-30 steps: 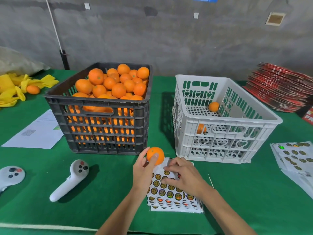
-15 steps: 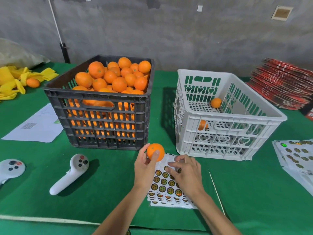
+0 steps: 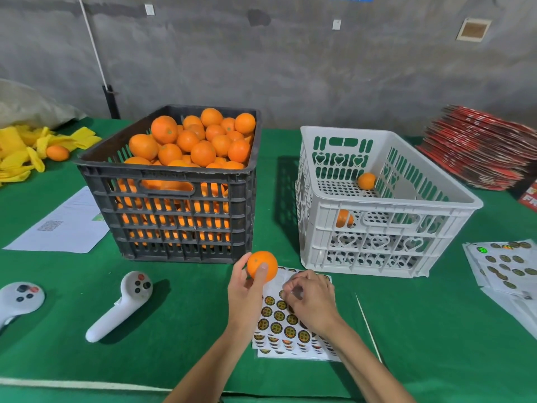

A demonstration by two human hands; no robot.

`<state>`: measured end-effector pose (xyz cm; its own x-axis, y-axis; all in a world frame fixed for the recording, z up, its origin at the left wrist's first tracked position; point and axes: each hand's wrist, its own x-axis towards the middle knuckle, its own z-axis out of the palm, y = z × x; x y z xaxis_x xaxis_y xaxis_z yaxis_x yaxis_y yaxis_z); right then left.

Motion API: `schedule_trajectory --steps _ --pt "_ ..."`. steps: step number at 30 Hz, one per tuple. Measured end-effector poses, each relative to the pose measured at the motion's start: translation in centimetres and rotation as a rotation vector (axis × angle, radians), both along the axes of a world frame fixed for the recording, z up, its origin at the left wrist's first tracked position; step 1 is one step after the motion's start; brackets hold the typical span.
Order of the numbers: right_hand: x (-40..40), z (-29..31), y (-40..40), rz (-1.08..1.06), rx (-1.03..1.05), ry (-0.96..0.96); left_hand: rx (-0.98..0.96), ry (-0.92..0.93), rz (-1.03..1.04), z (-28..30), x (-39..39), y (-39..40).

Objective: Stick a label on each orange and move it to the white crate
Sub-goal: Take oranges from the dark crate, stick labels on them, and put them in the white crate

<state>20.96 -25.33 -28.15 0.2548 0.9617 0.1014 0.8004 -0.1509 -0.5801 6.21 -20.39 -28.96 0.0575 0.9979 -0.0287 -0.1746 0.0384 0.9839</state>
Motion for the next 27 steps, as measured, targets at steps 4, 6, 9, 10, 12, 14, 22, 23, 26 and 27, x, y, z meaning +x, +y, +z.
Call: schedule_trajectory --steps 4,6,9,10,12,14,22,23,26,27 --pt "0.2 0.6 0.1 0.005 -0.071 0.026 -0.013 -0.026 0.003 -0.1 0.1 0.0" --pt "-0.1 0.6 -0.1 0.001 -0.054 -0.066 -0.015 -0.032 0.005 -0.1 0.1 0.0" --pt "-0.7 0.0 -1.2 0.020 0.024 -0.245 -0.009 -0.034 0.002 -0.1 0.1 0.0" --pt "-0.8 -0.3 -1.5 0.031 0.052 -0.320 -0.007 -0.033 0.001 -0.1 0.1 0.0" --pt "-1.0 -0.6 -2.1 0.043 0.122 -0.440 -0.003 -0.029 0.003 -0.1 0.1 -0.1" --pt "-1.2 -0.5 -2.3 0.046 0.182 -0.511 0.003 -0.026 0.000 -0.2 0.1 -0.1" --pt "-1.7 0.0 -2.4 0.052 0.255 -0.404 0.020 -0.006 -0.006 -0.1 0.1 -0.1" --pt "-1.7 0.0 -2.3 0.047 0.245 -0.347 0.022 -0.003 -0.007 -0.1 0.1 -0.1" --pt "-1.6 -0.1 -1.9 0.022 0.193 -0.159 0.033 0.010 -0.009 -0.2 0.1 -0.1" --pt "-1.6 -0.2 -1.8 0.014 0.187 -0.126 0.035 0.018 -0.011 -0.2 0.1 -0.1"
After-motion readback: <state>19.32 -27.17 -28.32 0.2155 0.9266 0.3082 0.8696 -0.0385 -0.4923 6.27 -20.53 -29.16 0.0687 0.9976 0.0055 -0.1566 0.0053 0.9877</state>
